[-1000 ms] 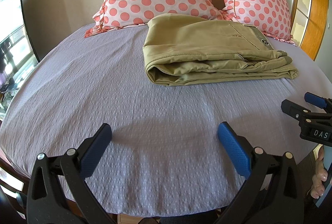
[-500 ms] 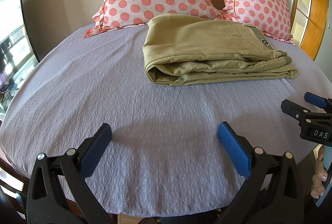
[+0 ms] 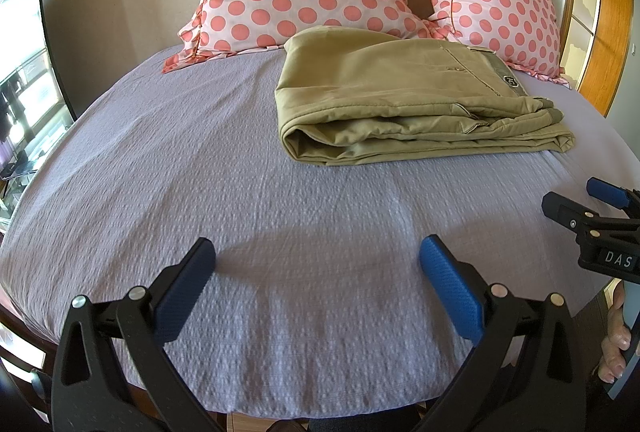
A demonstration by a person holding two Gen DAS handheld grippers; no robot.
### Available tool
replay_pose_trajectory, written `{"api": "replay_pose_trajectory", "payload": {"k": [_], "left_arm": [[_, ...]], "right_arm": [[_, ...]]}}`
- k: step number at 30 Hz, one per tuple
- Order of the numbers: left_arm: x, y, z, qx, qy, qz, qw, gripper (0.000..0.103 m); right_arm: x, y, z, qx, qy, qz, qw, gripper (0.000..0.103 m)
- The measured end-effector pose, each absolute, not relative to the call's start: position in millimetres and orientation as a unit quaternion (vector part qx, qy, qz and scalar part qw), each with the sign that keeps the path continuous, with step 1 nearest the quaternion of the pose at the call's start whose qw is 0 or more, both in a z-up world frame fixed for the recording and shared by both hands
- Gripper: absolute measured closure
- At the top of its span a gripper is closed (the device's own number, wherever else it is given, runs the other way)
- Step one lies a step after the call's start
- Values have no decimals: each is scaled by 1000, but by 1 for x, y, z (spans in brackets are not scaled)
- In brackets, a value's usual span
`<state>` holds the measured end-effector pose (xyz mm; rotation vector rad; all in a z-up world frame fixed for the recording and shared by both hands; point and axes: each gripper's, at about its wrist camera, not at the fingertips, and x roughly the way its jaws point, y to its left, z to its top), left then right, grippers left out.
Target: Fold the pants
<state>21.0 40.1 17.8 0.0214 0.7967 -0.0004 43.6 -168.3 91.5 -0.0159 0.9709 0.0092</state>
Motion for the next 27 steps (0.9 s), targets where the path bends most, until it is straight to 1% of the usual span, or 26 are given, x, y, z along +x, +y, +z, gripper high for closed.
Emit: {"api": "replay_pose_trajectory", "payload": {"k": [12,27], "left_arm": [[25,39,21,10,409,-4,913,2],[28,40,21,7,407,1,914,2]], "right_arm": [[44,-169,92,-8,467,5,884,1],[44,-169,92,-8,467,6,884,1]]}}
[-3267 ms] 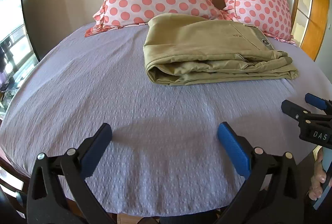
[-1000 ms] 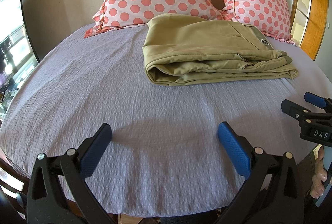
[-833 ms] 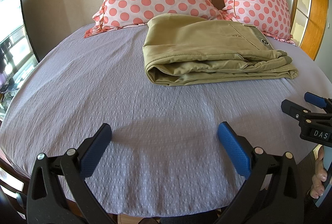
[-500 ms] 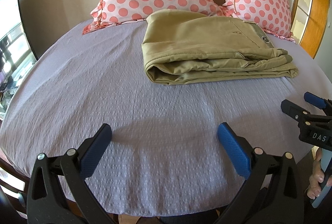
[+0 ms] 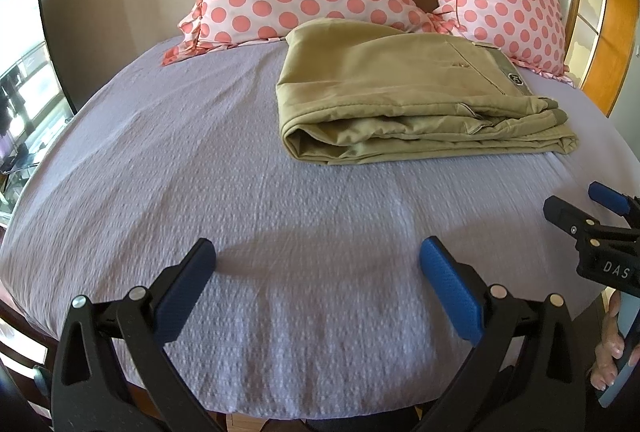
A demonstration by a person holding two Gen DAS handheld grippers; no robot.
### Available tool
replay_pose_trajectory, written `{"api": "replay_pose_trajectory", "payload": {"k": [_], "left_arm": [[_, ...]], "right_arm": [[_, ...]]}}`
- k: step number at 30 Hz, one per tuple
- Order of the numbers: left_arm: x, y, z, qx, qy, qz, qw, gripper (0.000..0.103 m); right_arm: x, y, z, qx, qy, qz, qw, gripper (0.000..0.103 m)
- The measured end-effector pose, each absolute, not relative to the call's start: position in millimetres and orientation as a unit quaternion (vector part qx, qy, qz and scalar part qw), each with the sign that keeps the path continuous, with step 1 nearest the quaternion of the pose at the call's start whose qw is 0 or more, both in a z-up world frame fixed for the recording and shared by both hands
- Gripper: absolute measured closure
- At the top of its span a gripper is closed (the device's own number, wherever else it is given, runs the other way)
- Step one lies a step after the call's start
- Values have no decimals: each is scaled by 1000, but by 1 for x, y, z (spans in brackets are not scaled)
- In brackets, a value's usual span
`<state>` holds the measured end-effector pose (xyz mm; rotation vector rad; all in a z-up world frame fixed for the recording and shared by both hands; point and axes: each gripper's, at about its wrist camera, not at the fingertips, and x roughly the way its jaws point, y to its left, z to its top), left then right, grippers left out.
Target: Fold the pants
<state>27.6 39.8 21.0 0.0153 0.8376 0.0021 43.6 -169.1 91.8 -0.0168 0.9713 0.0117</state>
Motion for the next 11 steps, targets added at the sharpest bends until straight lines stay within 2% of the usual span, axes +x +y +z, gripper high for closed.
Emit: {"api": "replay_pose_trajectory", "payload": {"k": [11], "left_arm": [[31,42,21,8,408,2,913,2]], "right_arm": [[44,-169,92,-8,467,6,884,1]]}}
